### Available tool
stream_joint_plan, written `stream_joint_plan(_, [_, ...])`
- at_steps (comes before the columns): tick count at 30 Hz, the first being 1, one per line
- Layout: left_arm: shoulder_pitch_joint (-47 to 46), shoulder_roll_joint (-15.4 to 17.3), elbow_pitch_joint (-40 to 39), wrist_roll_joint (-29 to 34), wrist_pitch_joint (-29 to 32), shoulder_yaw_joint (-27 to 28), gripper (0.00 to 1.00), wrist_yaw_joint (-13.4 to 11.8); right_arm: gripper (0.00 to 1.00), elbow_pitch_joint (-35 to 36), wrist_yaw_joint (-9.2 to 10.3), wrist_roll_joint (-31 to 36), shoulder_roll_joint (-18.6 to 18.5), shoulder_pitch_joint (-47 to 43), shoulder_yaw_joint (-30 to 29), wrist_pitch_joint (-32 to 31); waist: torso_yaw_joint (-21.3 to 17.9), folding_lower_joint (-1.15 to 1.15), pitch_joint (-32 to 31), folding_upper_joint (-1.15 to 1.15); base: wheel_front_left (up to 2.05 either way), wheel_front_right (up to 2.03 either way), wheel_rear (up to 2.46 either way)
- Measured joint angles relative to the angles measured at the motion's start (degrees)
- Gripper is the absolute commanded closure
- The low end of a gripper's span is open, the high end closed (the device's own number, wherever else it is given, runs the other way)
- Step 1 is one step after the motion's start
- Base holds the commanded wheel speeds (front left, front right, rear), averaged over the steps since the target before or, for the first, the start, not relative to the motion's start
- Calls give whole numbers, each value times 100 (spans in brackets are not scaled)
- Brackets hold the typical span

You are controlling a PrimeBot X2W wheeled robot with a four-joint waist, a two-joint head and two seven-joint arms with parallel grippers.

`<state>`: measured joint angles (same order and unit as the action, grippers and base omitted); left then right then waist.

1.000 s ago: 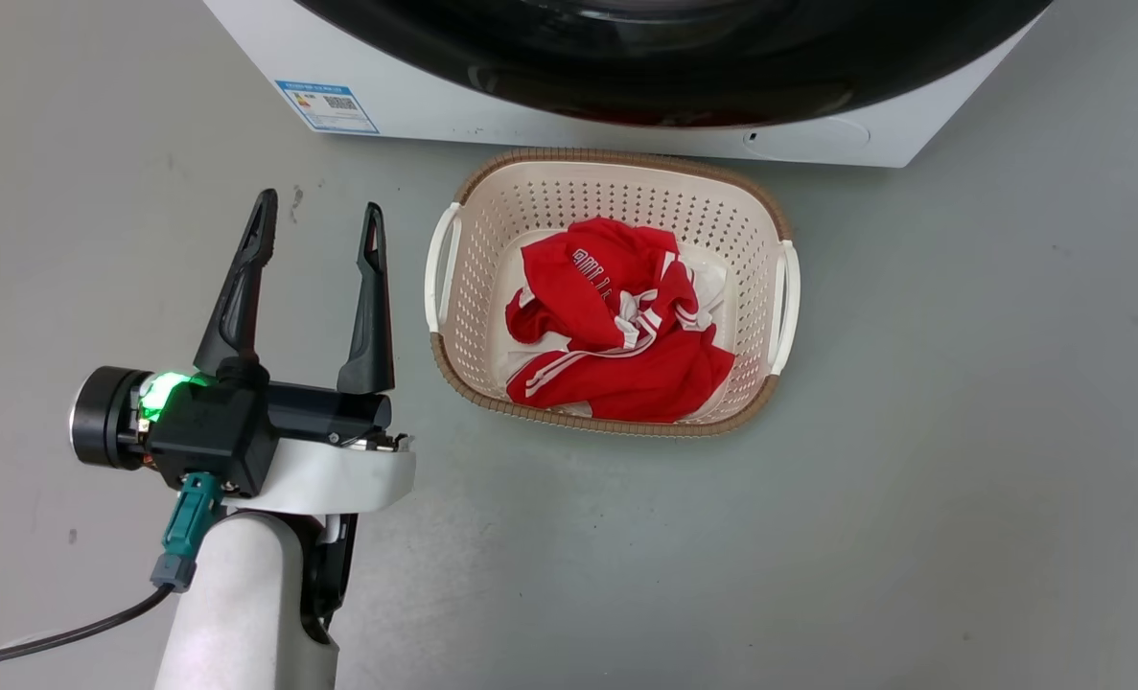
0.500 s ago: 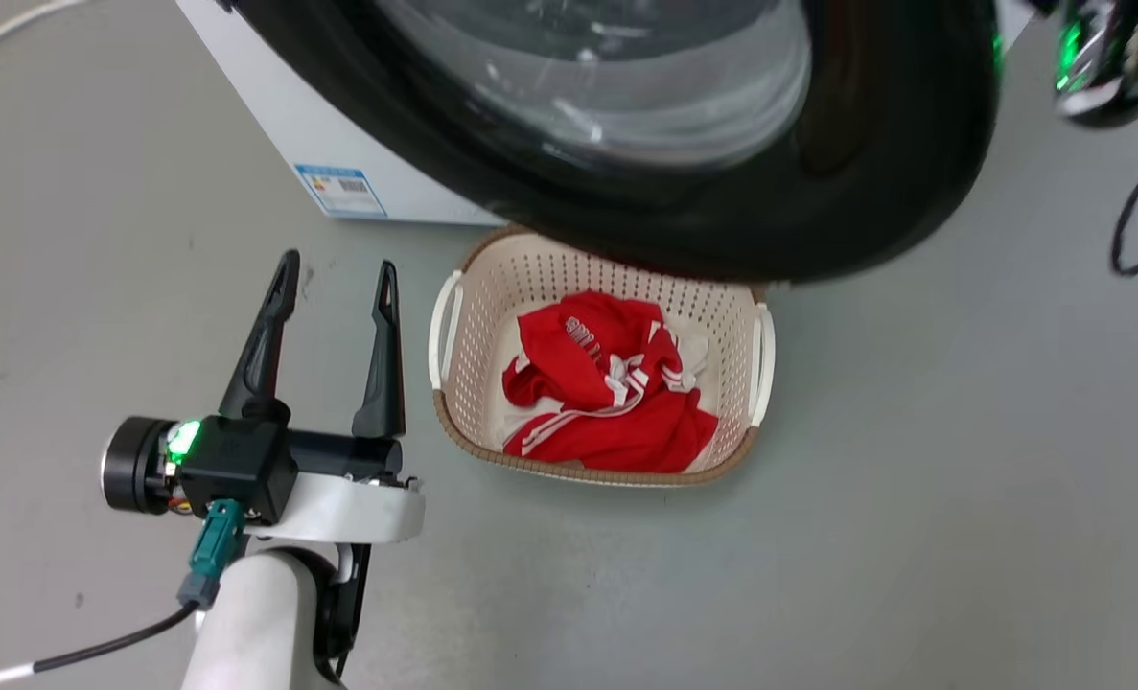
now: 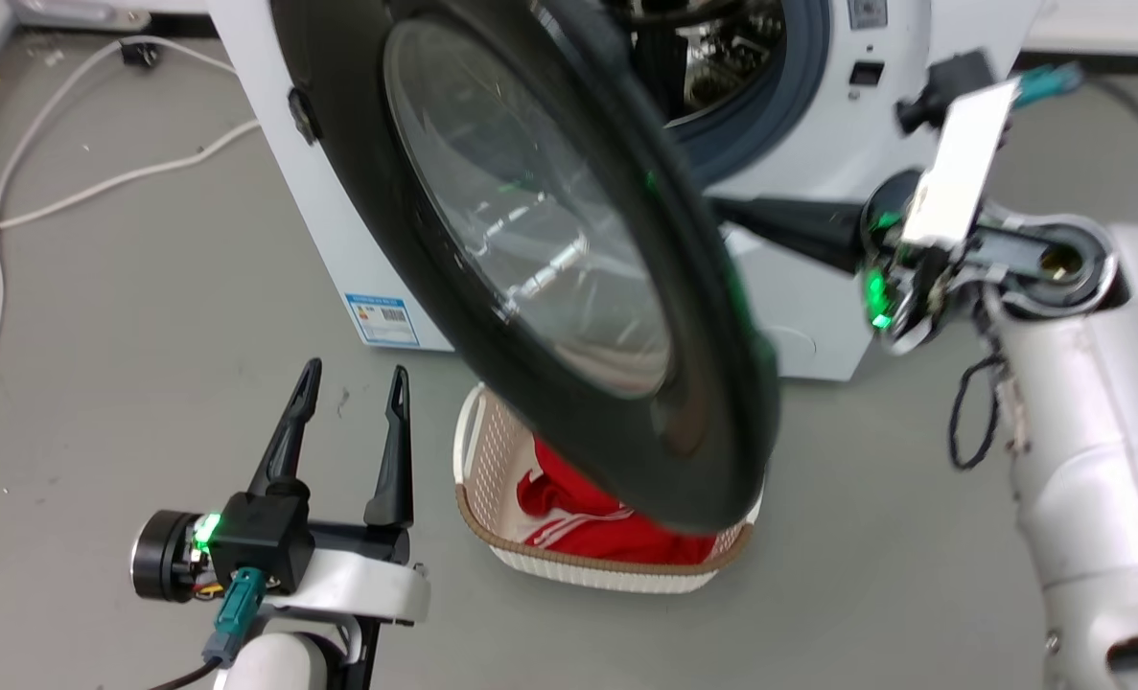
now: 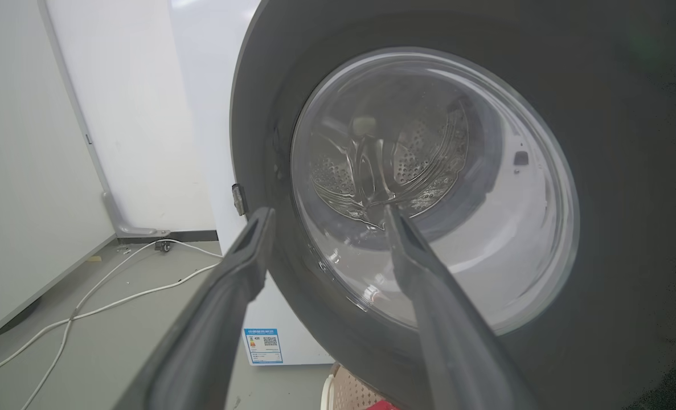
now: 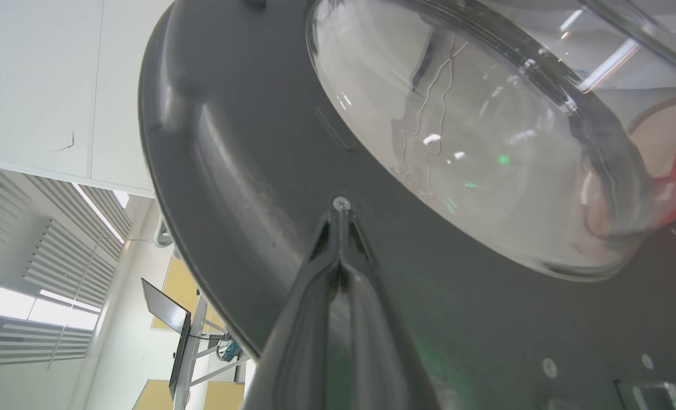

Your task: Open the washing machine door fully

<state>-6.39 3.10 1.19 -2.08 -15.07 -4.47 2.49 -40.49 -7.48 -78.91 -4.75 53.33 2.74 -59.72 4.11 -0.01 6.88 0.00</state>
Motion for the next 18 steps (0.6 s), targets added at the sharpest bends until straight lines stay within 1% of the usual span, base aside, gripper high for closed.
stream_joint_plan(5, [152,-5,35,-21,0,-11,0,-16,100,449,0,-307,147,-512,342,-91,48,0,-258,0,0,0,0])
stream_joint_plan(8, [235,-7,53,-27,0,-23,0,-20,100,709,0,-749,134,-797,805,-47,51,0,-376,0,0,0,0])
stream_joint_plan(12, [287,-11,73,-36,0,-48,0,-20,100,988,-1,-1243,177,-1042,1553,285,62,-1,-477,0,0,0,0])
stream_joint_plan(15, [304,-11,77,-62,0,-55,0,-16,100,1073,-1,-1448,182,-1118,1902,575,48,0,-503,0,0,0,0])
stream_joint_plan(18, [337,-11,77,-64,0,-55,0,-14,100,1136,-1,-1552,172,-1172,2082,903,12,0,-520,0,0,0,0])
